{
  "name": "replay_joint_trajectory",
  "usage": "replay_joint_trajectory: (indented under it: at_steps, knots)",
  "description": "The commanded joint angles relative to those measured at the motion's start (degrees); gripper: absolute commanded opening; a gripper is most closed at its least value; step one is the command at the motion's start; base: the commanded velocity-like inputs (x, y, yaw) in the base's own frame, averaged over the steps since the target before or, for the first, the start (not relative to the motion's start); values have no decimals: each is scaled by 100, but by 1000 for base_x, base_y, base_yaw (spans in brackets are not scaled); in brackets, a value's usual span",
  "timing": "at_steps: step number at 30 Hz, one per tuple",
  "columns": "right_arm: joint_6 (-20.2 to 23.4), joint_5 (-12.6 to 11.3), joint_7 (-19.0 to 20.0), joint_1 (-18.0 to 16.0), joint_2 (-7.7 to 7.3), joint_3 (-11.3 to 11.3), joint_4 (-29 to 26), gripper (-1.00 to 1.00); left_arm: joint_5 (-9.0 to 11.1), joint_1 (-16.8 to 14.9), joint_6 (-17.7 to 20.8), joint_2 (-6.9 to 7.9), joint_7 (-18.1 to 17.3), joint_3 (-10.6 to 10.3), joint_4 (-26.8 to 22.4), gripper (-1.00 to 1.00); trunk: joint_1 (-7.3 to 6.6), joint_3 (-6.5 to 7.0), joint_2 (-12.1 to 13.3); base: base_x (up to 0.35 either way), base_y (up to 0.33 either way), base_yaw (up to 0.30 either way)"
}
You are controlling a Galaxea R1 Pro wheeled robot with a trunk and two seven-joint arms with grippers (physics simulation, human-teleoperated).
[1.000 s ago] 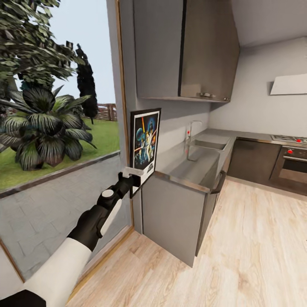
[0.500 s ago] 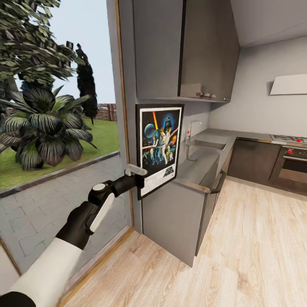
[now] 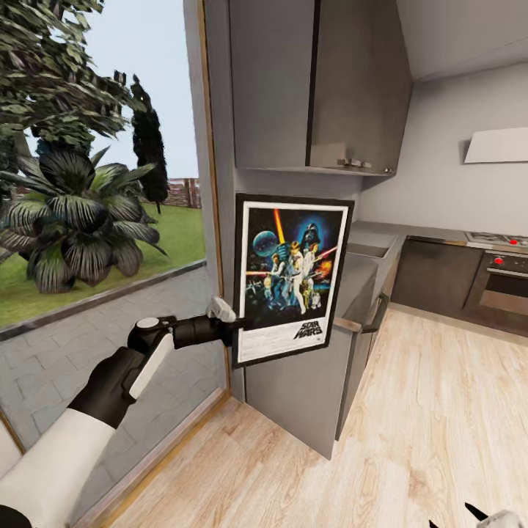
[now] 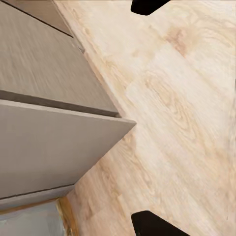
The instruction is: Pick up the poster from the kitchen countertop and hang it on one of the wall nails in the kitchen.
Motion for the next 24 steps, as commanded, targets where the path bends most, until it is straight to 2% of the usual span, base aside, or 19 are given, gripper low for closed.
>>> replay_joint_trajectory:
  at_steps: [1, 2, 3, 4, 5, 8, 9, 13, 17, 20, 24]
  knots:
    - [163, -56, 273, -83, -55, -17, -6, 100, 56, -6, 40, 15, -106, -11, 45, -100, 0, -6, -4, 0, 0, 0]
    - [442, -56, 737, -262, -131, -28, -7, 100, 56, -6, 34, 28, -333, -11, 160, -100, 0, -6, -4, 0, 0, 0]
    - [865, -47, 1684, -651, -212, -45, -5, 100, 52, -6, 14, 42, -723, -12, 426, -100, 0, -6, -4, 0, 0, 0]
    - [985, -43, 2092, -810, -232, -50, -5, 100, 53, -6, 6, 45, -857, -12, 553, -100, 0, -6, -4, 0, 0, 0]
    - [1066, -40, 2435, -937, -248, -52, -5, 100, 55, -6, 1, 47, -977, -12, 679, -100, 0, -6, -4, 0, 0, 0]
    - [1166, -37, 3008, -1188, -270, -55, -4, 100, 56, -6, -6, 50, -1279, -17, 881, -100, 0, -6, -4, 0, 0, 0]
    - [1261, -36, 3304, -1321, -275, -56, -4, 100, 57, -6, -10, 50, -1467, -18, 980, -100, 0, -6, -4, 0, 0, 0]
    - [1644, -29, 4015, -1599, -278, -57, -6, 100, 52, -6, -15, 51, -1809, -22, 1228, -100, 0, -6, -4, 0, 0, 0]
    - [1910, -14, 4768, -1897, -277, -57, -12, 100, 60, -6, -110, 44, -1967, -34, 1811, -100, 0, -6, -4, 0, 0, 0]
    - [1956, -3, 4914, -2043, -276, -45, -13, 100, 63, -6, -256, 31, -1995, -55, 2063, -100, 0, -6, -4, 0, 0, 0]
    - [2203, 229, 4972, -2152, -274, -19, -18, 100, 59, -6, -328, 19, -2052, -74, 2187, -100, 0, -6, -4, 0, 0, 0]
